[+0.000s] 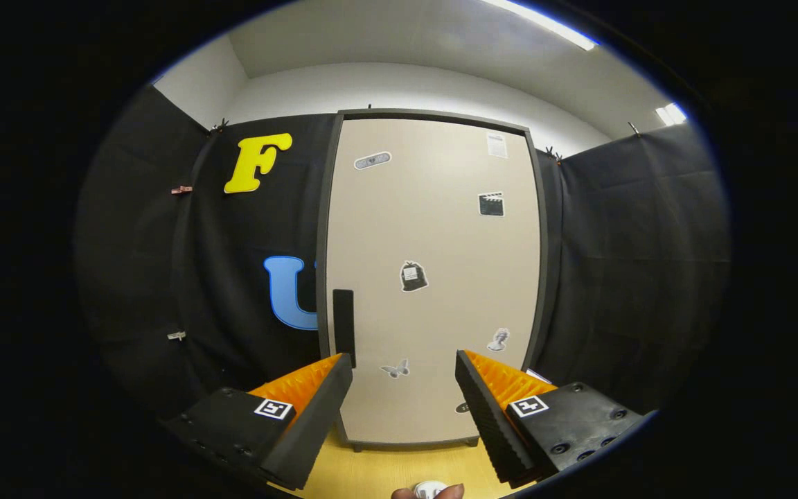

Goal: Open the shoe cabinet door, grab the shoes and put them into the shoe cabinet, then close the shoe cabinet door.

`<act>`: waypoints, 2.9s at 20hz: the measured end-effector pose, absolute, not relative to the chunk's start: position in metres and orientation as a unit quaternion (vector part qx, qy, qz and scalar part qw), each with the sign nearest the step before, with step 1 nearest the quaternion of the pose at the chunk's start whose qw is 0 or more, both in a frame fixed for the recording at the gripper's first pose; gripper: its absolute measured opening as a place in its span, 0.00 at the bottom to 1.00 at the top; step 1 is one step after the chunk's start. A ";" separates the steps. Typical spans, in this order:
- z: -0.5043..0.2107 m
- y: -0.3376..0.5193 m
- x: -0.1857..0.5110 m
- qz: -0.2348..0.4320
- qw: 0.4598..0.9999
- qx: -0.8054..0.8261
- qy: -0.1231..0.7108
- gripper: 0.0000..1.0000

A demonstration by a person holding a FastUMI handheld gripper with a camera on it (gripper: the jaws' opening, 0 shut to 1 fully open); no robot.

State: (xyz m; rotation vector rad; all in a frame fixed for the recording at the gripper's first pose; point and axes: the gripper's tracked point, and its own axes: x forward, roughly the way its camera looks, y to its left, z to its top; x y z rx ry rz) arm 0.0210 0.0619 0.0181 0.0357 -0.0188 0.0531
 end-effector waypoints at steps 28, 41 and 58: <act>-0.047 0.143 0.193 0.012 0.999 0.021 0.025 0.39; -0.042 0.129 0.129 0.047 0.998 0.032 0.037 0.15; -0.038 0.046 0.029 0.058 0.997 0.040 0.029 0.15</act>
